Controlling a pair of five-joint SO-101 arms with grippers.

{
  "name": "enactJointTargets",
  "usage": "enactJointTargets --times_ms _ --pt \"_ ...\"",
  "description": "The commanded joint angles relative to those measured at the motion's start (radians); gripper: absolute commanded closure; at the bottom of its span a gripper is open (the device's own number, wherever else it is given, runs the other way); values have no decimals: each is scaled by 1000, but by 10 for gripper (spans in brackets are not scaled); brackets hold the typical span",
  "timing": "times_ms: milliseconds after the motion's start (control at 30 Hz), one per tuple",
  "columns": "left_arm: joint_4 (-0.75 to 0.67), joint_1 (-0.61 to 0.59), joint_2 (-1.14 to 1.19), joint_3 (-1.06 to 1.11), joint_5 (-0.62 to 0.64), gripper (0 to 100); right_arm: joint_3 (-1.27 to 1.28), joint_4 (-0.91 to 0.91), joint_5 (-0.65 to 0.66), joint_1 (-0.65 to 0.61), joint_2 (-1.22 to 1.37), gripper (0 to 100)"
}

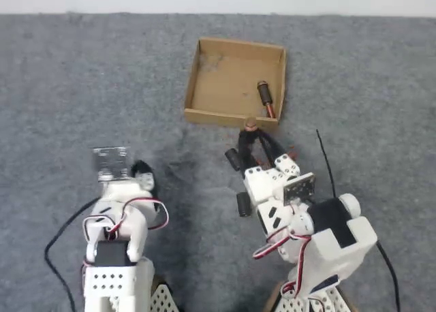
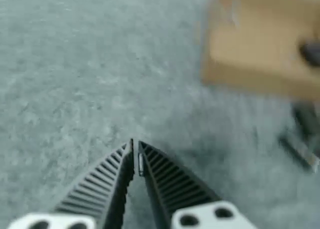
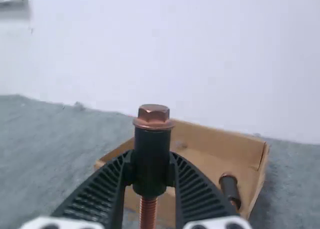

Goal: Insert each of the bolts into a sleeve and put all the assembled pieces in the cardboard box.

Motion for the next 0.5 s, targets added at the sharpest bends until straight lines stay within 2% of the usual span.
enactJointTargets --times_ms 0,133,467 --pt "23 40 -17 -12 -114 989 -68 -19 17 25 -131 992" --pt "25 38 -17 -12 -115 989 -87 153 17 27 -278 992" --pt "26 37 -17 -12 -117 989 -325 894 15 39 -630 992"
